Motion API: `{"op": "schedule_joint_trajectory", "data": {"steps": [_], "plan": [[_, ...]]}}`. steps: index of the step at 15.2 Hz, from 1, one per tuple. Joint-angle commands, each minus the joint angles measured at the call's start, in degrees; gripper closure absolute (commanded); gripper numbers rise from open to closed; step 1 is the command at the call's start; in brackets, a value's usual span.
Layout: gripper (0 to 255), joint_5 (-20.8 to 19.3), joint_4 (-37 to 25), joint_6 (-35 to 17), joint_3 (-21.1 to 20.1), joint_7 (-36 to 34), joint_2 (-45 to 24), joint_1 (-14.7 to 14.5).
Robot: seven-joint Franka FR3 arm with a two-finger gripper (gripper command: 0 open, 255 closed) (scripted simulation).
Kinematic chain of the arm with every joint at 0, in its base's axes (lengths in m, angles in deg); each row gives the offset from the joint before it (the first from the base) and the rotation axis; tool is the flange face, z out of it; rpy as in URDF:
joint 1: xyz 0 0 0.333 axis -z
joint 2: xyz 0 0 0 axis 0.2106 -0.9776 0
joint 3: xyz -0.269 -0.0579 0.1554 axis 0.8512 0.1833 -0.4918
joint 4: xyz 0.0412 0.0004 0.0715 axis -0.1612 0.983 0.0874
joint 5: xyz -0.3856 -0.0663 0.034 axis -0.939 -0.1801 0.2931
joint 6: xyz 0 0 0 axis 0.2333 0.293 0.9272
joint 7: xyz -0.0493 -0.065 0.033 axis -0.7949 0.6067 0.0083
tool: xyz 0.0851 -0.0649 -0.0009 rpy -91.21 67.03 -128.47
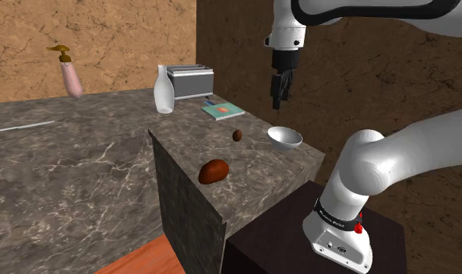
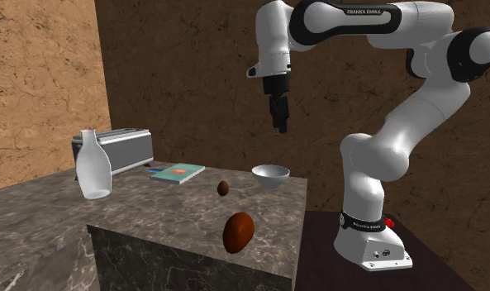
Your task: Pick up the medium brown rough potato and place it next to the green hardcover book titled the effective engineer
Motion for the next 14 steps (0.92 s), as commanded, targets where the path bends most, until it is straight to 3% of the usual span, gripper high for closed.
{"op": "schedule_joint_trajectory", "data": {"steps": [1, 14], "plan": [[0, 0.00, 0.00, 0.00, 0.00, 0.00, 0.00, 0.00], [0, 6.16, -0.74, -19.91, 6.28, 30.03, -23.70, -12.37]]}}
